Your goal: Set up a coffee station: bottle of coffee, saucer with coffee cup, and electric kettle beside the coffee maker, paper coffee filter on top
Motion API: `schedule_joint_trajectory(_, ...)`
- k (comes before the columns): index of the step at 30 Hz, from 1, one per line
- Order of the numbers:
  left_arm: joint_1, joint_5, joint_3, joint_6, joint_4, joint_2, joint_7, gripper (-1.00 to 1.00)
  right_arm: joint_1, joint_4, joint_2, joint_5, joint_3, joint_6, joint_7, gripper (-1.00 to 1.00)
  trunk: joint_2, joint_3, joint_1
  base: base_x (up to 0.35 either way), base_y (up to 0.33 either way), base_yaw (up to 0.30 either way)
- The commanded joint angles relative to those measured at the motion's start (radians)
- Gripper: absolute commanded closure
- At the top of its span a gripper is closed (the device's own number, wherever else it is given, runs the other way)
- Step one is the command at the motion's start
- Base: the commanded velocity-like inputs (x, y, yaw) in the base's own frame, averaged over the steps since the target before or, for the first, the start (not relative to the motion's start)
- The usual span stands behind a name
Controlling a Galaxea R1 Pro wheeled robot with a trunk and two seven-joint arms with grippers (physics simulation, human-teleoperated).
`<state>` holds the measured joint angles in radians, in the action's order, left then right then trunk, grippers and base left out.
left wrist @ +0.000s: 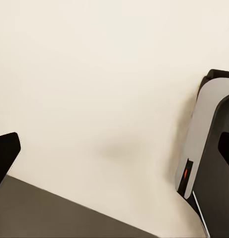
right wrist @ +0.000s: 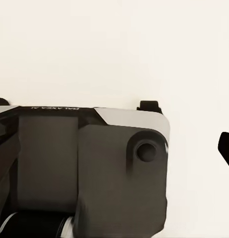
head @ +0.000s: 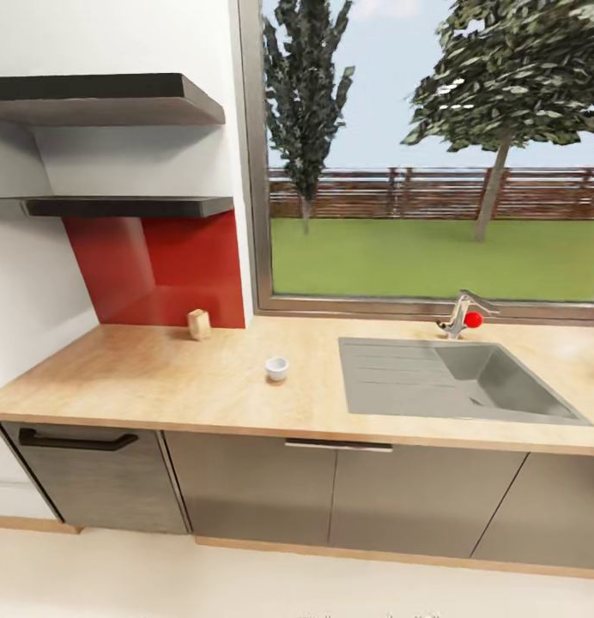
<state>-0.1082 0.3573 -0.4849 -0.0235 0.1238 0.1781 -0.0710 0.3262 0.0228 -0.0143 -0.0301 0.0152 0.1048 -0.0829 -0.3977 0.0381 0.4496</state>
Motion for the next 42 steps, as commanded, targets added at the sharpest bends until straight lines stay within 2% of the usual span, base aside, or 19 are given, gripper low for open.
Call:
schedule_joint_trajectory(1,-0.001,0.011,-0.006,-0.002,0.0,0.0,-0.001,-1.0,0.001,0.002,0.0,-0.004,0.002,0.006,-0.001,-1.0,-0.002,0.002,0.0,-0.13,0.302,-0.093)
schedule_joint_trajectory(10,-0.001,0.012,0.003,-0.001,0.0,0.009,-0.001,-1.0,0.001,0.003,-0.007,-0.007,0.0,0.001,-0.001,-1.0,-0.002,0.002,0.0,-0.016,0.042,-0.003)
schedule_joint_trajectory(11,-0.001,0.012,0.003,-0.001,-0.001,0.01,0.0,-1.0,0.001,0.008,-0.008,-0.007,-0.001,-0.035,-0.001,-1.0,-0.002,0.002,0.0,0.0,0.0,0.0)
schedule_joint_trajectory(12,-0.001,0.012,0.003,-0.001,-0.001,0.01,0.0,-1.0,0.001,0.039,-0.009,-0.008,-0.002,-0.064,0.0,-1.0,-0.002,0.002,0.0,0.0,0.0,0.0)
schedule_joint_trajectory(14,-0.001,0.01,0.002,-0.001,-0.002,0.012,-0.001,-1.0,0.001,0.165,-0.01,-0.01,-0.004,-0.122,-0.001,-1.0,-0.002,0.002,0.0,0.0,0.0,0.0)
schedule_joint_trajectory(18,-0.001,0.01,0.002,-0.001,-0.002,0.011,-0.001,-1.0,0.001,0.287,-0.014,-0.012,-0.004,-0.137,-0.002,-1.0,-0.002,0.002,0.0,0.0,0.0,0.0)
schedule_joint_trajectory(22,-0.001,0.008,0.002,-0.001,-0.003,0.007,-0.001,-1.0,0.001,0.43,-0.036,-0.013,-0.003,-0.14,-0.003,-1.0,-0.002,0.002,0.0,0.0,0.0,0.0)
schedule_joint_trajectory(24,0.0,0.007,0.001,-0.001,-0.004,0.005,-0.001,-1.0,0.001,0.513,-0.062,-0.013,-0.002,-0.141,-0.003,-1.0,-0.002,0.002,0.0,0.0,0.0,0.0)
schedule_joint_trajectory(27,0.0,0.006,0.0,-0.002,-0.008,0.005,-0.001,-1.0,0.001,0.578,-0.088,-0.013,-0.001,-0.141,-0.003,-1.0,-0.002,0.002,0.0,-0.002,0.0,0.0)
schedule_joint_trajectory(31,0.001,0.005,-0.003,-0.001,-0.013,0.005,-0.002,-1.0,0.001,0.651,-0.12,-0.013,0.001,-0.142,-0.005,-1.0,-0.002,0.002,0.0,-0.11,0.07,0.0)
schedule_joint_trajectory(38,0.001,0.005,-0.007,-0.001,-0.013,0.01,-0.002,-1.0,0.001,0.728,-0.157,-0.013,0.009,-0.142,-0.006,-1.0,-0.002,0.002,0.0,-0.248,0.171,0.0)
schedule_joint_trajectory(42,0.001,0.006,-0.007,-0.001,-0.015,0.011,-0.002,-1.0,0.001,0.785,-0.16,-0.013,0.058,-0.142,-0.005,-1.0,-0.002,0.002,0.0,-0.277,0.192,0.0)
